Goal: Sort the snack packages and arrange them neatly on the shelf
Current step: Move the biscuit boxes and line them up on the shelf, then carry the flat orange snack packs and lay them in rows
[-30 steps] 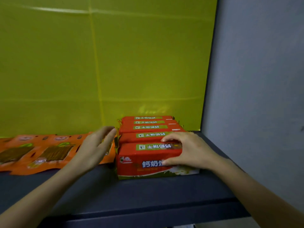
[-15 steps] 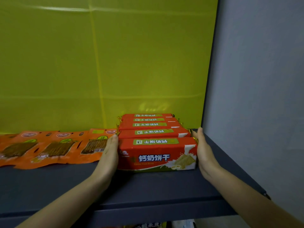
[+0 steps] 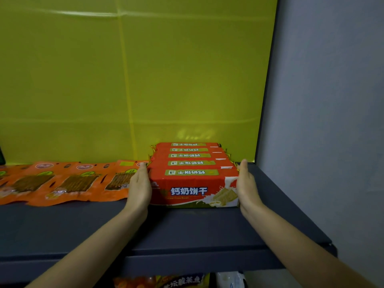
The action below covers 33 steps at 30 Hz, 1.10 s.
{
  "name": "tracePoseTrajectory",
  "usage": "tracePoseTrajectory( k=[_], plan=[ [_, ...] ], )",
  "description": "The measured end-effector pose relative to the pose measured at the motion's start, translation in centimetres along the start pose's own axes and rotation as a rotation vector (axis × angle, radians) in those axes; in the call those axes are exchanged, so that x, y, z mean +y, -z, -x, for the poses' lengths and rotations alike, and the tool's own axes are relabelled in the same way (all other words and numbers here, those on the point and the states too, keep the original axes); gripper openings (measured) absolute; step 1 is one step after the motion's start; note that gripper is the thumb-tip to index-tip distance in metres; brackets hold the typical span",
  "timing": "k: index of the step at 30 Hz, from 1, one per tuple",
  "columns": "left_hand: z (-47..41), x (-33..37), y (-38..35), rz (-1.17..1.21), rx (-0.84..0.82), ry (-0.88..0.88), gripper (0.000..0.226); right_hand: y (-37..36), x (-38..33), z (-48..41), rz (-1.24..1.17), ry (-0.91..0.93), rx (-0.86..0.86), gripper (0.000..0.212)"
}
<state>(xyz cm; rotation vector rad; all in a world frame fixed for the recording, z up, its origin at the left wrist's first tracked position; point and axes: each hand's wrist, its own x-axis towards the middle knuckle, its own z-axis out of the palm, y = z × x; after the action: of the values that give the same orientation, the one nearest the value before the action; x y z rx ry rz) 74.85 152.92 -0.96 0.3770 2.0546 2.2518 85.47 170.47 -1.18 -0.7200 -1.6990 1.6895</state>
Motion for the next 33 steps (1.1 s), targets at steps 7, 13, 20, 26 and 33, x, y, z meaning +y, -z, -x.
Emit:
tracePoseTrajectory(
  k=[7,13,20,26,33],
  plan=[
    [-0.7,1.0,3.1,-0.332,-0.032,-0.234,0.052,2.1,-2.7,-0.3,0.565,0.541,-0.001,0.046],
    [-0.9,3.1,9.2,-1.124,0.134,-0.639,0.021,-3.0,-6.7,1.8,0.824,0.928,-0.293,0.026],
    [2.1,4.5,21.5,-1.393,0.275,-0.618,0.034,-16.5,-7.5,7.0,0.939,1.143,-0.686,0.025],
    [5.1,4.9,35.2,-1.57,0.411,-0.504,0.049,-29.1,-6.5,13.9,0.908,1.263,-0.879,0.026],
    [8.4,5.2,51.3,-1.666,0.499,-0.396,0.029,-43.6,-5.5,22.7,0.806,1.28,-0.998,0.024]
  ],
)
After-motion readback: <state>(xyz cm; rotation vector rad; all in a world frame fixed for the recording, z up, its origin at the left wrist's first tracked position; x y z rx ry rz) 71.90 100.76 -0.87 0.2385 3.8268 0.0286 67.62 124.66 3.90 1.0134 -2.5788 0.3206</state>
